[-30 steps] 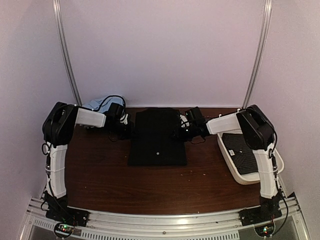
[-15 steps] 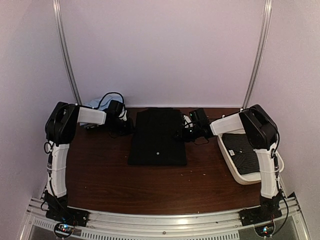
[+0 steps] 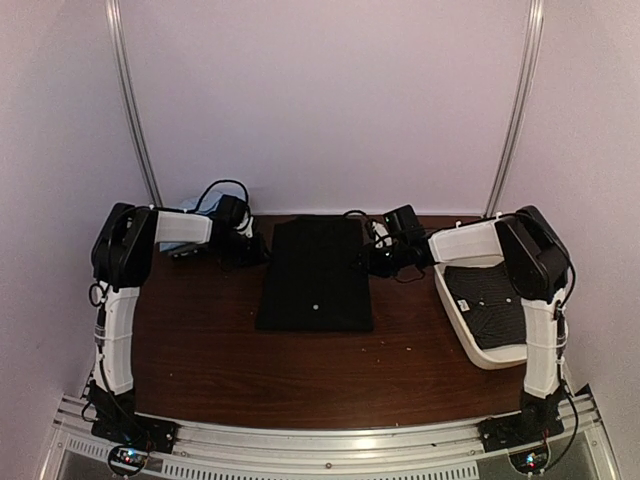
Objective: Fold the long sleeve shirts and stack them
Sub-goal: Smooth out the 2/3-rectangle-folded shirt at the center of the board, then pick up the 2/3-rectangle-folded shirt from the center of the board.
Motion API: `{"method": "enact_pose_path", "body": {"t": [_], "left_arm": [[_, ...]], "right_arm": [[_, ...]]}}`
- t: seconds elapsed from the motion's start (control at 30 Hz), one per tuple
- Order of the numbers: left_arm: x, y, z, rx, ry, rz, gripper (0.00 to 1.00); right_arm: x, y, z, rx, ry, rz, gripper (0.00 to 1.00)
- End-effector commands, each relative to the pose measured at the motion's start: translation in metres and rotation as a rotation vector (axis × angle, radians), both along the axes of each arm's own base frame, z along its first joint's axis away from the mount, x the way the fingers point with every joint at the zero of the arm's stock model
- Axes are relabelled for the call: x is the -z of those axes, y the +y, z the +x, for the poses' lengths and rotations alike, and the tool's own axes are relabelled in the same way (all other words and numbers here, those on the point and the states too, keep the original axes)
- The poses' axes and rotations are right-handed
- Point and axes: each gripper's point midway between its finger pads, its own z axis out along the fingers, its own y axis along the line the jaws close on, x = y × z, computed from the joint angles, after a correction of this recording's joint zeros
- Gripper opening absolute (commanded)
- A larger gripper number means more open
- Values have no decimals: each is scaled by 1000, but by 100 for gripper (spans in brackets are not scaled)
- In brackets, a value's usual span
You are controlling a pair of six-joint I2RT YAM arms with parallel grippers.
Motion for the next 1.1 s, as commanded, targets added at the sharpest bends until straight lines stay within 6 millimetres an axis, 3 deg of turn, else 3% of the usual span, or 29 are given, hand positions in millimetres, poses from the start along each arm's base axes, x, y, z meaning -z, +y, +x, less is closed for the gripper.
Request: {"method": "enact_pose_path", "body": {"t": [0.0, 0.23, 0.5, 0.7, 0.9, 1.07], "left_arm": [[-35, 11, -11, 2, -43, -2, 24], [-42, 20, -59, 22, -8, -33, 28], [-42, 27, -130, 55, 54, -99, 28], [-32, 9, -175, 113, 114, -125, 28], [-17, -7, -199, 140, 154, -154, 28], [-1, -7, -211, 141, 198, -133, 27]], "right_arm": [[-25, -15, -7, 20, -37, -28, 42], [-42, -22, -40, 18, -41, -18, 42], [-28, -22, -111, -20, 14, -22, 43], [-15, 1, -149, -75, 57, -28, 41], [-1, 16, -159, -92, 88, -11, 39], [17, 9, -170, -87, 126, -22, 38]]}}
